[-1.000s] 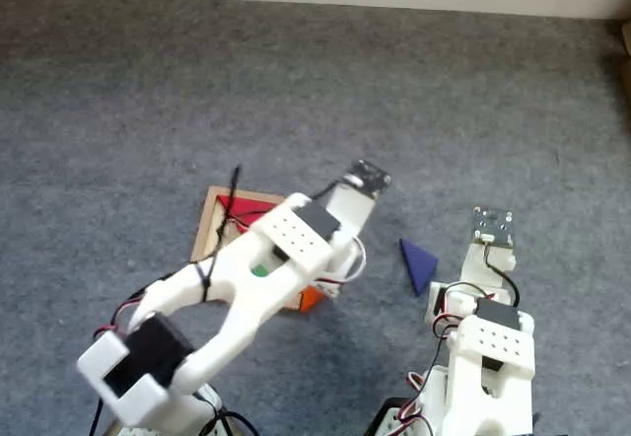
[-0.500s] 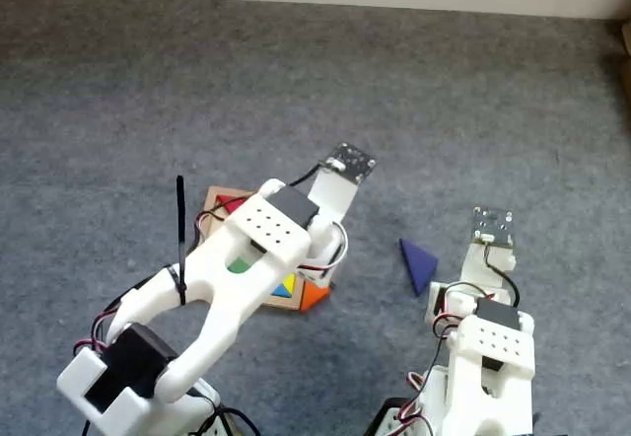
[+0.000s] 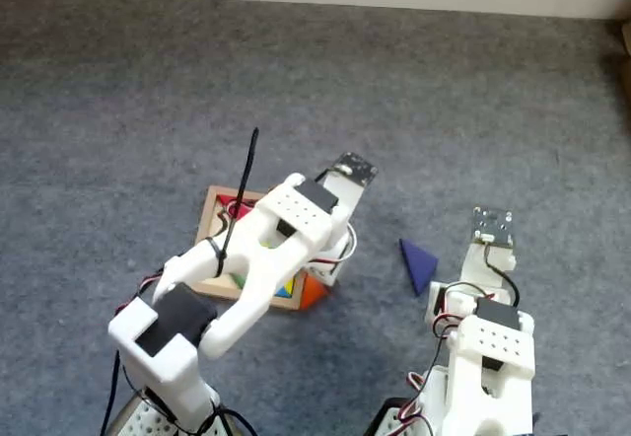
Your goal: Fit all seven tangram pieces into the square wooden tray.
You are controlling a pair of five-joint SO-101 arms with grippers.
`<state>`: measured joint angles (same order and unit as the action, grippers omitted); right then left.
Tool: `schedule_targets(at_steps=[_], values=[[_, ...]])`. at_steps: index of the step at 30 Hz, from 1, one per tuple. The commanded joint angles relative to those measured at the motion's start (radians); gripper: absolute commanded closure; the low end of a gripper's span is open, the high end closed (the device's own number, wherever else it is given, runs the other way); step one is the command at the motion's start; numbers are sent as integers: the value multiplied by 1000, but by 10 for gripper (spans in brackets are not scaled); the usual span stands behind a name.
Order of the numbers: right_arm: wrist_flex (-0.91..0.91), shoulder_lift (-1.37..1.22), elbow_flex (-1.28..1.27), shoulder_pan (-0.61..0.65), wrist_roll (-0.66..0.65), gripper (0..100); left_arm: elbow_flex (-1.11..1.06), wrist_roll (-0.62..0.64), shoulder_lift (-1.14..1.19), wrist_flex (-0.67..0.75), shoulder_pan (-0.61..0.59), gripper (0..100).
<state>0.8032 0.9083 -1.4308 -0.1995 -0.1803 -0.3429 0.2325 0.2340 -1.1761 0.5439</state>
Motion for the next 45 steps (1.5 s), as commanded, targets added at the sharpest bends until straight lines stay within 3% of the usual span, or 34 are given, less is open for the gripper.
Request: schedule_targets(at_steps=[1, 13, 21, 29, 32, 36, 45], values=[[-19, 18, 7, -10, -12, 853, 27, -8, 13, 6, -15, 890], [-19, 18, 7, -10, -12, 853, 19, -9, -200, -86, -28, 891], [-19, 18, 7, -10, -12, 853, -2, -103, -217, -115, -182, 892], [-19, 19, 7, -10, -12, 853, 31, -55, -208, -118, -16, 889], [-19, 19, 7, -10, -12, 853, 31, -54, -206, -114, 10, 817], [-19, 19, 7, -10, -12, 853, -15, 31, -205, -63, -25, 687], [-19, 19, 7, -10, -12, 853, -153, -8, -205, 95, -107, 724]])
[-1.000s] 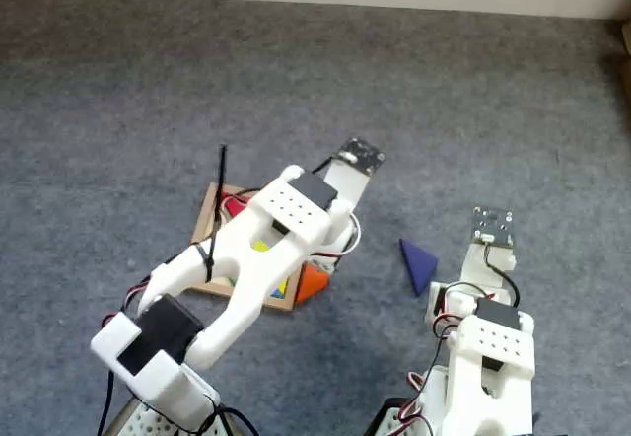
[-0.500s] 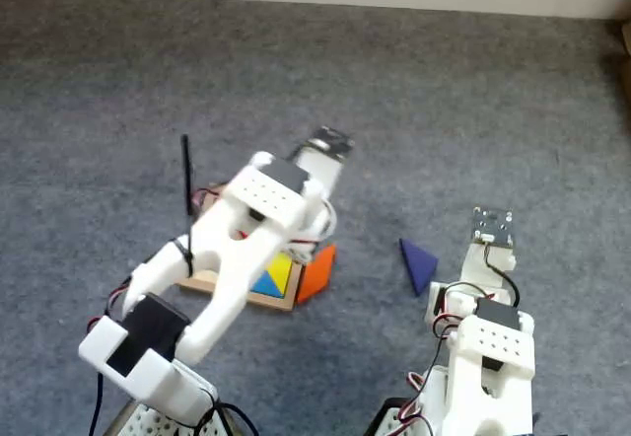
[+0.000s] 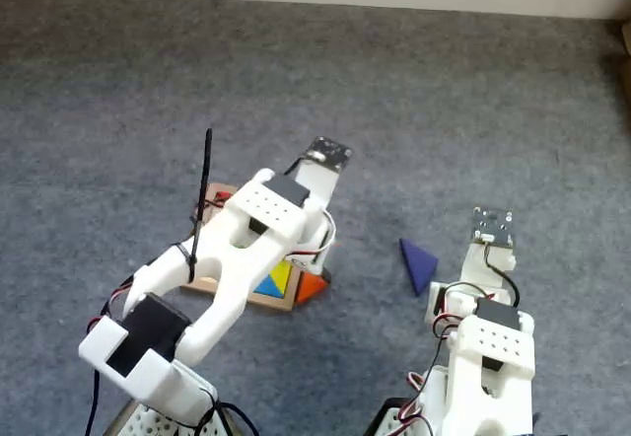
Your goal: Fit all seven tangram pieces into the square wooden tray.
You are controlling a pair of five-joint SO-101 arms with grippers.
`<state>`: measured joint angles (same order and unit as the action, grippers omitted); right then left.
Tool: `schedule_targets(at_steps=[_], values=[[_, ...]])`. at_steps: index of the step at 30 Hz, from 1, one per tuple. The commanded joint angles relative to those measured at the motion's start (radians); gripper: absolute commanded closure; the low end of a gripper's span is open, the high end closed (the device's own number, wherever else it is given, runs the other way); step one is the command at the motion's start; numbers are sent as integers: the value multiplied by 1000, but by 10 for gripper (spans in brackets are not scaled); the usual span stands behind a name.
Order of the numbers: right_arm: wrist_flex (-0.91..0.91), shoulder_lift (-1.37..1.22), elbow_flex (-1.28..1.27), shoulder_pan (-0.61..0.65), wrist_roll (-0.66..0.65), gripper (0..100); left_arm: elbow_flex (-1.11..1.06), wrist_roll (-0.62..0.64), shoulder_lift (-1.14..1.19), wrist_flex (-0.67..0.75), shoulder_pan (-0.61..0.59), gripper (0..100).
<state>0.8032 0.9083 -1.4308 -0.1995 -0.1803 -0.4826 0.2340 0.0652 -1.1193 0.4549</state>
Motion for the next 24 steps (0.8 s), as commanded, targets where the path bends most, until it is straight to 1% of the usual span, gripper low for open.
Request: schedule_targets(at_steps=[1, 6, 10, 14, 18, 24], values=[[-19, 19, 7, -10, -12, 853, -22, -9, -36, 48, -18, 725], [-19, 19, 7, -10, -12, 853, -42, -9, -36, 72, -19, 768], [-19, 19, 7, -10, -12, 853, -38, -8, -36, 72, -8, 768], [-19, 18, 7, -10, -12, 853, -35, -3, -36, 72, 28, 768], [-19, 18, 7, -10, -12, 853, -35, -5, -35, 72, 28, 768], [-19, 18, 7, -10, -12, 853, -35, 0, -31, 72, 39, 709]])
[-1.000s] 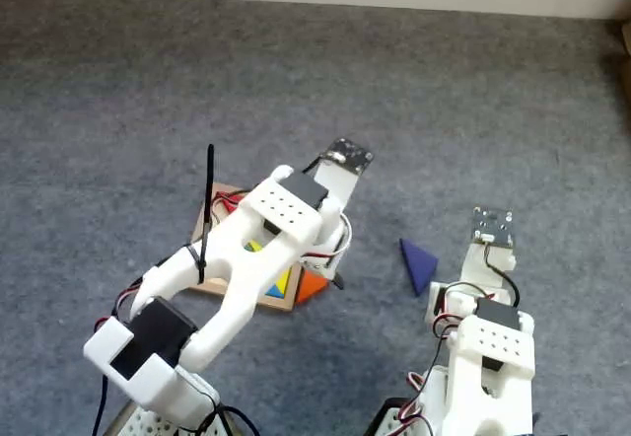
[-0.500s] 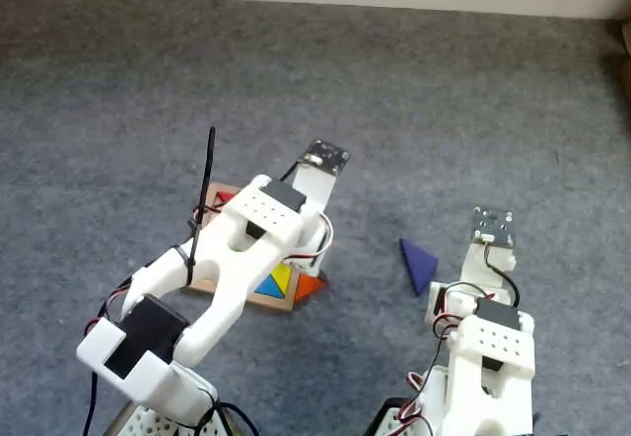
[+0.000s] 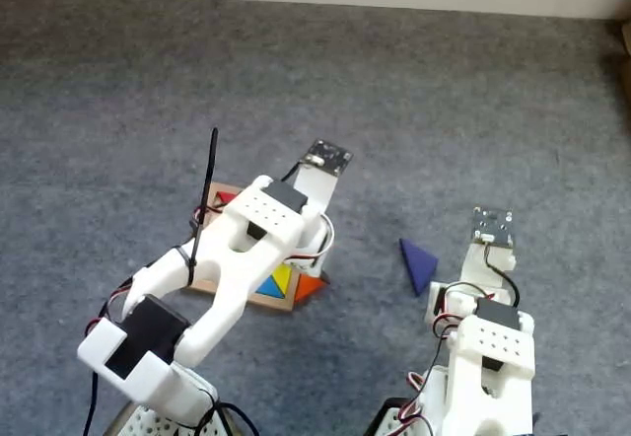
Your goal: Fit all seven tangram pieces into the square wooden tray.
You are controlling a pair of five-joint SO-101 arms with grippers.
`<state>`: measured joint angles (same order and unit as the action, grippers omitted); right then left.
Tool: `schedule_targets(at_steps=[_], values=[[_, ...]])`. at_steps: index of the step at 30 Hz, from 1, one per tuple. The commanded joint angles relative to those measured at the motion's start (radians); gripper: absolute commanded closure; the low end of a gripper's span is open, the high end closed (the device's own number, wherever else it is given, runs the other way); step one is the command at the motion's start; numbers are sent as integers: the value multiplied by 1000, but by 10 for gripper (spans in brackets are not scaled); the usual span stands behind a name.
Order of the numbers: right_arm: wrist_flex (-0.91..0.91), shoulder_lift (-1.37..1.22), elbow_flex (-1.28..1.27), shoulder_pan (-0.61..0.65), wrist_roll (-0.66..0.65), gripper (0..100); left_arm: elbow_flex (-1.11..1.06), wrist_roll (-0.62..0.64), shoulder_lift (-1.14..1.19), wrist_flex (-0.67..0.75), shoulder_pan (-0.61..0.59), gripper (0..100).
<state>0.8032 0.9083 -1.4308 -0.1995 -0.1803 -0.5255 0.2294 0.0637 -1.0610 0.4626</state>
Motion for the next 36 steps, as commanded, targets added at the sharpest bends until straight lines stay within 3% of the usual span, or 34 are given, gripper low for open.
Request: schedule_targets(at_steps=[1, 6, 13, 20, 28, 30, 36], values=[[-19, 18, 7, -10, -12, 853, 10, 5, -16, 14, 33, 709], [-19, 18, 7, -10, -12, 853, 151, 5, 131, -52, 28, 725], [-19, 16, 7, -10, -12, 853, 383, -2, 349, -216, 33, 883], [-19, 16, 7, -10, -12, 853, 412, -3, 363, -236, 33, 892], [-19, 18, 7, -10, -12, 853, 360, -8, 163, -282, 18, 892], [-19, 18, 7, -10, -12, 853, 311, -57, 101, -292, 4, 892], [-19, 18, 5, -10, -12, 853, 166, -97, -117, -293, -93, 892]])
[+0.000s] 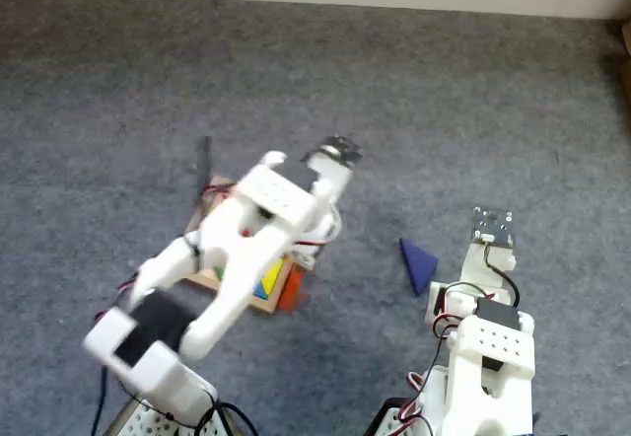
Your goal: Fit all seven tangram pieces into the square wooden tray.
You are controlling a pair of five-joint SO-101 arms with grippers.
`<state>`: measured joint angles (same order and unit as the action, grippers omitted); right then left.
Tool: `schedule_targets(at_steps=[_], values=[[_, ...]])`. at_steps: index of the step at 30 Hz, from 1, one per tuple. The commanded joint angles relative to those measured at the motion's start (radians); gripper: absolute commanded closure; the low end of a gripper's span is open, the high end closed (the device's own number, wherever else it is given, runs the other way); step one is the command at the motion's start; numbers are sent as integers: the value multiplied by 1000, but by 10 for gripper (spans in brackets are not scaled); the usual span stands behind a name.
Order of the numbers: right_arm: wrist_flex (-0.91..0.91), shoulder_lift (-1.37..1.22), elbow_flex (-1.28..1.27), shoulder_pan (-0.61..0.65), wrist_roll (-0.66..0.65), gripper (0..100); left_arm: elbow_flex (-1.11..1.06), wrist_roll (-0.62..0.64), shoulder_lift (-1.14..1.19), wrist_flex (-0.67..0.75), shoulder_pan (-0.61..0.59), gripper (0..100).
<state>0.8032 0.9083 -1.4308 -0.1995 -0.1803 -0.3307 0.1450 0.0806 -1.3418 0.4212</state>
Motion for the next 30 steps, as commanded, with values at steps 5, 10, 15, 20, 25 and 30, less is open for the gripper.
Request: schedule_targets(at_steps=[5, 10, 15, 20, 25, 30], values=[[-19, 16, 5, -10, -12, 853, -130, -35, -364, -14, -64, 892], [-19, 16, 5, -10, -12, 853, -213, -54, -506, -6, -67, 887], [-19, 18, 5, -10, -12, 853, -222, -54, -519, -6, -7, 804], [-19, 18, 5, -10, -12, 853, -248, -15, -518, 3, 51, 713], [-19, 18, 5, -10, -12, 853, -367, -17, -516, 144, 67, 740], [-19, 18, 5, -10, -12, 853, -433, -17, -435, 253, 67, 787]])
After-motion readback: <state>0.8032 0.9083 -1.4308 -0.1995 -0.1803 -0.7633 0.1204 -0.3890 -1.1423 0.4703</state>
